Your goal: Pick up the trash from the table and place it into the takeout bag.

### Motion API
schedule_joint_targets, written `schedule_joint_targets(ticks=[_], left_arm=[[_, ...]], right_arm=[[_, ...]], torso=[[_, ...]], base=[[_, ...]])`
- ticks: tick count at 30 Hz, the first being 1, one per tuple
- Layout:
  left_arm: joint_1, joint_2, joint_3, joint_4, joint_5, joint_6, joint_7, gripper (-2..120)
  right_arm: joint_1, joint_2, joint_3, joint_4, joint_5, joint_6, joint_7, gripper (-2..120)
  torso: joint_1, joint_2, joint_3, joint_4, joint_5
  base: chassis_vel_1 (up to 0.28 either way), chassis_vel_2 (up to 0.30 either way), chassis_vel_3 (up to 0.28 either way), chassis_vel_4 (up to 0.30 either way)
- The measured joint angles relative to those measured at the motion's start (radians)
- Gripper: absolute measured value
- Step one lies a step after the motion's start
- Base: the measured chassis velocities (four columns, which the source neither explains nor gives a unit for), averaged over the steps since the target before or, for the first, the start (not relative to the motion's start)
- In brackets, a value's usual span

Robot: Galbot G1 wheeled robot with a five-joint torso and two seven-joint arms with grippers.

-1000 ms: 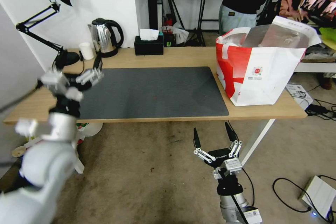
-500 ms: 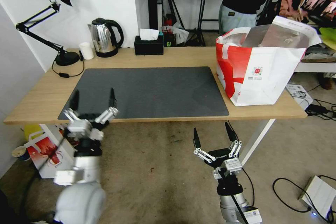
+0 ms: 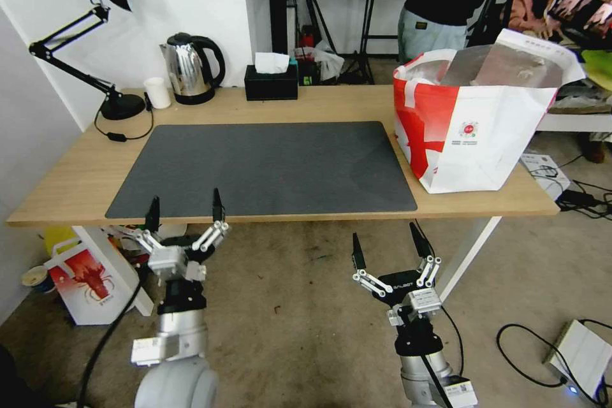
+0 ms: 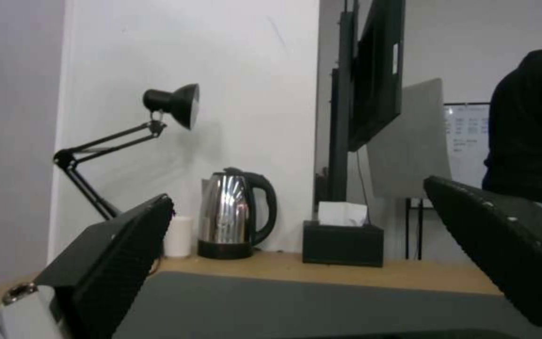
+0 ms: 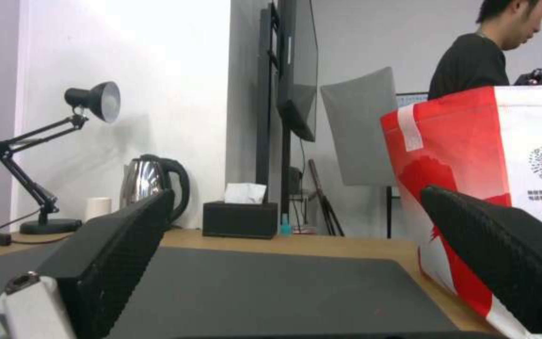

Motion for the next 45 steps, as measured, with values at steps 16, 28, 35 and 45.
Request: schedule_joint_targets(ticks=[16, 28, 35, 45], left_arm=[[0.074, -0.018, -0.008, 0.083, 0.07, -0.035, -0.052, 100], [0.134, 0.079, -0.059, 0.016, 0.047, 0.003, -0.047, 100], [0.148, 0.134, -0.081, 0.005, 0.018, 0.011, -0.026, 100], [0.162, 0.161, -0.075, 0.003, -0.033, 0.023, 0.059, 100]], right_arm=[[0.0, 0.0, 0.0, 0.0, 0.0, 0.0, 0.0, 100], [0.0, 0.0, 0.0, 0.0, 0.0, 0.0, 0.0, 100], [0.0, 0.0, 0.0, 0.0, 0.0, 0.0, 0.0, 100], [0.0, 0.0, 0.0, 0.0, 0.0, 0.0, 0.0, 100]], torso=[[0.0, 0.0, 0.0, 0.0, -0.0001], [0.0, 0.0, 0.0, 0.0, -0.0001], [0.0, 0.0, 0.0, 0.0, -0.0001], [0.0, 0.0, 0.0, 0.0001, 0.0]], base=[[0.0, 0.0, 0.0, 0.0], [0.0, 0.0, 0.0, 0.0], [0.0, 0.0, 0.0, 0.0], [0.0, 0.0, 0.0, 0.0]])
